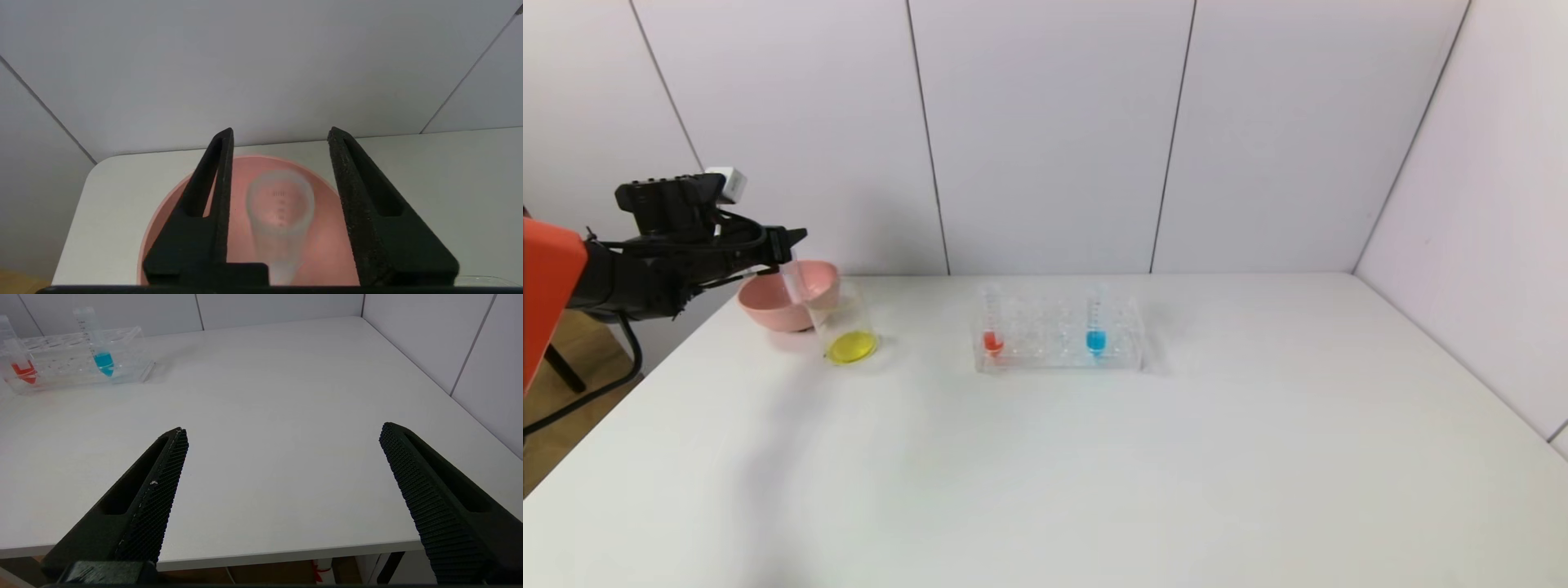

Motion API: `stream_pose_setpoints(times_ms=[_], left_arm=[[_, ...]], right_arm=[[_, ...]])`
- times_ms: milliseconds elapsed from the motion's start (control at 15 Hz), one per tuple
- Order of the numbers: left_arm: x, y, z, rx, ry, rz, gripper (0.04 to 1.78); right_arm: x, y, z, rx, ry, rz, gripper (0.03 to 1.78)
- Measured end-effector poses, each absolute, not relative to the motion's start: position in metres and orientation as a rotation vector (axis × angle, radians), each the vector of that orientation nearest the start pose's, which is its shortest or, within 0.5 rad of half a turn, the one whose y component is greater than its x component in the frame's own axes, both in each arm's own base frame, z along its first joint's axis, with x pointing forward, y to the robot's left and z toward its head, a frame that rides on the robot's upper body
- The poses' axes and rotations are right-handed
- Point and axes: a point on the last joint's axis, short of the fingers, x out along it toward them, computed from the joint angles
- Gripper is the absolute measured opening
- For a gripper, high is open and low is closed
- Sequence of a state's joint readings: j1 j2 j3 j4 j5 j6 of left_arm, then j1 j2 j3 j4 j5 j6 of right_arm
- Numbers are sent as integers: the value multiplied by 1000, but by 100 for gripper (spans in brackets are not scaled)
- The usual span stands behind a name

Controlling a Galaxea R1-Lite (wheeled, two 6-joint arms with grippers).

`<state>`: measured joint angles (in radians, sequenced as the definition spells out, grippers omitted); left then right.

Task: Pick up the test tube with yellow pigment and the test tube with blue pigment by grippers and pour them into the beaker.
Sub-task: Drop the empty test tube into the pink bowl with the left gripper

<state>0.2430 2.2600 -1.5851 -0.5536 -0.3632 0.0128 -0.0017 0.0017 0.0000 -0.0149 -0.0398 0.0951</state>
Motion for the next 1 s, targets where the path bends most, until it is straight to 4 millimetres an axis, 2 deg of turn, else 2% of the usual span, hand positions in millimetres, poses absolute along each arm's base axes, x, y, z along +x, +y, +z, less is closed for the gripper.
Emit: stream_pose_setpoints(times_ms=[200, 400, 533, 667, 867, 1000], left_arm=[[457, 104, 182, -17, 94, -104, 136], [444, 101, 199, -11, 72, -101, 168], [431, 97, 216, 7, 43, -99, 177], [412, 92, 239, 49, 10, -74, 178], [377, 77, 275, 80, -45, -17, 178], [349, 66, 292, 86, -67, 21, 178]], right_arm=[[-23, -1, 77, 95, -15, -41, 171], [-23, -1, 77, 95, -15, -41, 171], [-23, -1, 77, 96, -15, -41, 171], [-23, -1, 77, 95, -15, -41, 171], [-23, -1, 77, 96, -15, -41, 171], [-23, -1, 77, 95, -15, -40, 171]])
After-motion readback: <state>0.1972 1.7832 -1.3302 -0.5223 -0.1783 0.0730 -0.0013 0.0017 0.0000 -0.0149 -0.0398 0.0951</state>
